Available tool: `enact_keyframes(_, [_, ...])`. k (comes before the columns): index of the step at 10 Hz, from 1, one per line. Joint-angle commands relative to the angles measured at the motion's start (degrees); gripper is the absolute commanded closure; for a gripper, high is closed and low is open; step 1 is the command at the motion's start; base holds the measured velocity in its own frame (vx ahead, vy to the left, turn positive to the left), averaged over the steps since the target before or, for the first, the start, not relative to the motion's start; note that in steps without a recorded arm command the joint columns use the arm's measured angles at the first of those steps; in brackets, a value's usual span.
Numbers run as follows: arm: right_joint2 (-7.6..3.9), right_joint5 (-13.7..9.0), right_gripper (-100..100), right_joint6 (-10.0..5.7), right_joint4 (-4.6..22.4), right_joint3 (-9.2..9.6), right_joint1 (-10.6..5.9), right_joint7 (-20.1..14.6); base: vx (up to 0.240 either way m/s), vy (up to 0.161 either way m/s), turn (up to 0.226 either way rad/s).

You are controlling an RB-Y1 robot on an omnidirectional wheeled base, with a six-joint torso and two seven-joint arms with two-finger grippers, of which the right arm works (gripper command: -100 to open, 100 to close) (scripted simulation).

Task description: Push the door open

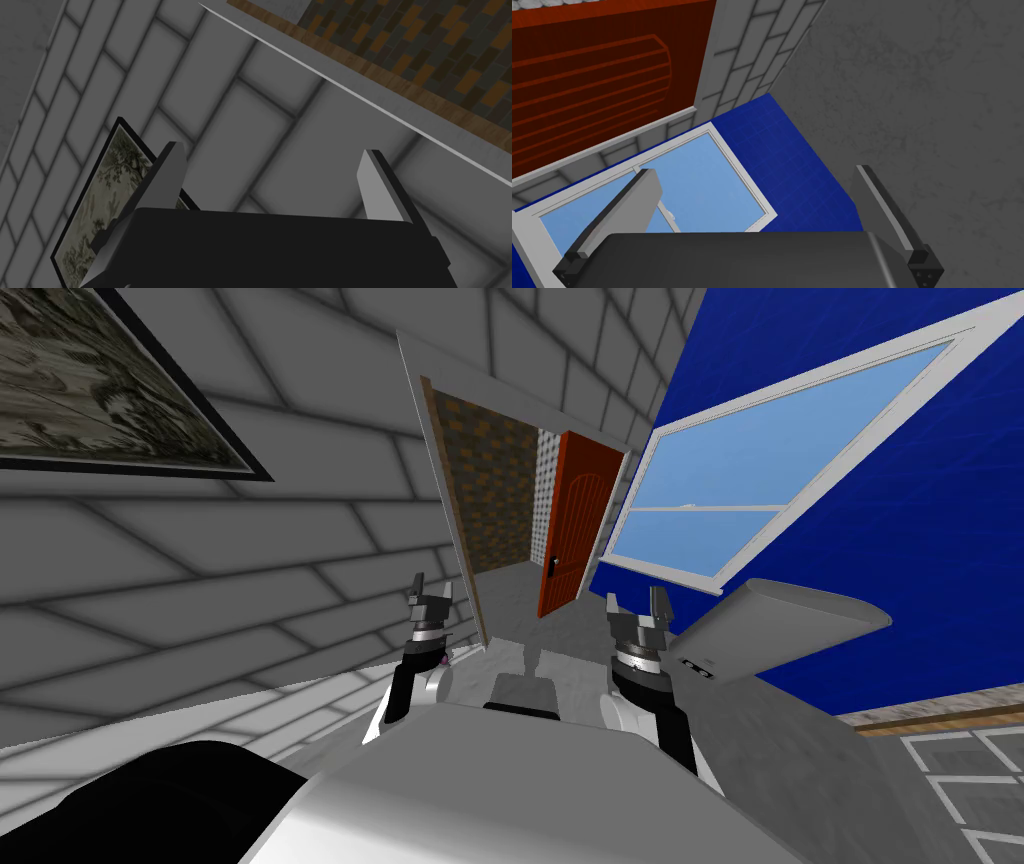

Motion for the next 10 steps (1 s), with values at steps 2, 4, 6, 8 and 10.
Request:
enact_keyframes(2, [-0.47,0.1,-100,0.16,2.3,0.29,-1.39,-0.3,0.119,-0.043,0.037])
enact_keyframes(4, [-0.93,0.3,-100,0.34,4.9,0.63,-2.96,-0.6,0.079,-0.096,0.041])
enact_keyframes(6, [-1.33,0.4,-100,0.52,7.6,0.97,-4.58,-1.0,0.093,-0.080,0.043])
enact_keyframes(8, [-1.73,0.6,-100,0.73,10.7,1.36,-6.42,-1.4,0.121,-0.081,0.054])
enact_keyframes(10, [-2.00,0.7,-100,0.89,12.9,1.64,-7.77,-1.7,0.136,-0.110,0.041])
